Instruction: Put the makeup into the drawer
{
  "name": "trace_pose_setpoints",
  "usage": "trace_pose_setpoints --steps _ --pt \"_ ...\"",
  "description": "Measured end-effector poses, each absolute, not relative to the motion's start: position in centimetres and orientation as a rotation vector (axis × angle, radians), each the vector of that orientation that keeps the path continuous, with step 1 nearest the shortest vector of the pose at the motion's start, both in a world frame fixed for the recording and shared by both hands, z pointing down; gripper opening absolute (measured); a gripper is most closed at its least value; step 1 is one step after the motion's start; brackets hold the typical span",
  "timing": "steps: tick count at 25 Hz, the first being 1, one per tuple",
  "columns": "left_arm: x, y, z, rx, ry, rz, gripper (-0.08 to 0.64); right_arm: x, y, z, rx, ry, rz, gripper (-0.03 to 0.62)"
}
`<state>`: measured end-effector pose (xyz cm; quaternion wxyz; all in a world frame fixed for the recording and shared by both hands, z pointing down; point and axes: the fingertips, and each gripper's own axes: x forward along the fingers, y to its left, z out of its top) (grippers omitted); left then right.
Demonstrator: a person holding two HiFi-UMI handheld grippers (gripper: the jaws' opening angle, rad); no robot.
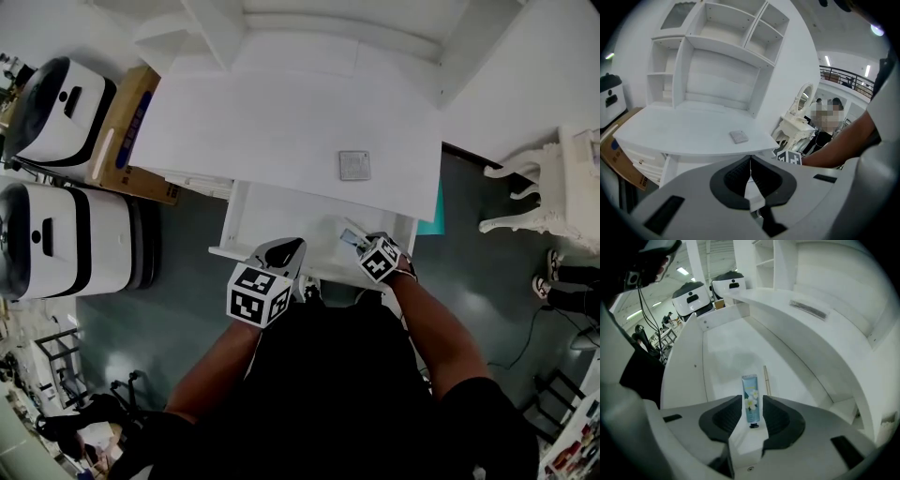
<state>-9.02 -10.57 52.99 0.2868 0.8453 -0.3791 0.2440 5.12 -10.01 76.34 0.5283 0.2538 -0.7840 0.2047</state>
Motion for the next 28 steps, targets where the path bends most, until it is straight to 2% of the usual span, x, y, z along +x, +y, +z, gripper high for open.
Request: trace_pose_setpoints --steps 4,16,21,28 --pt "-8.2 -11.0 52.8 2.287 -0.987 0.644 0.011 5.5 -10.5 73.4 0.702 -1.931 0.546 0.133" --pt "-6.0 -13.0 51.6 2.361 -0.945 0.610 0.011 5.6 -13.5 56.6 1.099 -2.292 0.703 0.131" --pt "-5.5 -13.6 51.4 2.370 -0.940 0.600 0.011 7.5 -13.4 52.8 1.215 -2.366 0.874 0.060" --pt "-4.6 -14.0 49.1 2.411 -0.929 0.539 0.011 8.9 -13.2 49.2 1.297 -2.468 0.872 0.034"
